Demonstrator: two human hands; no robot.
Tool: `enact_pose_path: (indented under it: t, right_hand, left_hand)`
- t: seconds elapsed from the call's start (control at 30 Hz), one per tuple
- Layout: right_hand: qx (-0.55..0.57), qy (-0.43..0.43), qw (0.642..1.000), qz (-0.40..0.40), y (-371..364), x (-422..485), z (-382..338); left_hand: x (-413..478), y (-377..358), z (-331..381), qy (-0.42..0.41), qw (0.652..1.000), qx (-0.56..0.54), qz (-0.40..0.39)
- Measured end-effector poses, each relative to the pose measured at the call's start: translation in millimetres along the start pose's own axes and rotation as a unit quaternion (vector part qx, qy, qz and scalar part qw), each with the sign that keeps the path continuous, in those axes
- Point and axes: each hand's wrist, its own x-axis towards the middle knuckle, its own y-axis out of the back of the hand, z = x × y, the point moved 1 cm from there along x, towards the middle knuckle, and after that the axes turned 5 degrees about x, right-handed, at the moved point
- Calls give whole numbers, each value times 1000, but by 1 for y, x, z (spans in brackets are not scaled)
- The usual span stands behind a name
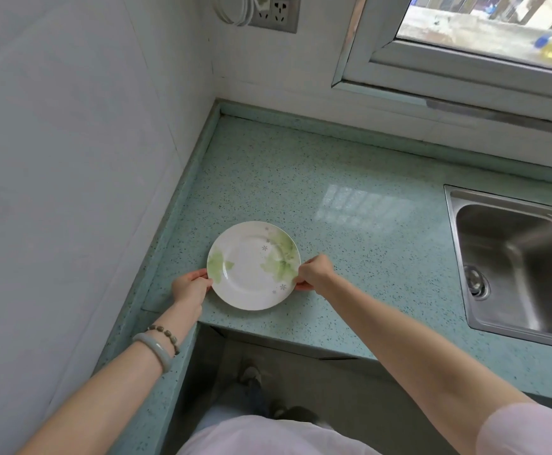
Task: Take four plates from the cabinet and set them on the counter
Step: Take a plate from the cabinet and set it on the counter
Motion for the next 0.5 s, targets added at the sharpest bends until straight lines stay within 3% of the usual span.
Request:
enact_pose_path:
  t: [0.23, 0.5]
  right_hand:
    - [8, 9, 1000, 11, 1, 3, 8]
    - [-101, 79, 991, 34, 3, -7, 5]
  left_hand:
    - [-3, 1, 1, -15, 1000, 26, 0]
    - [-10, 6, 9, -37, 999, 36, -10]
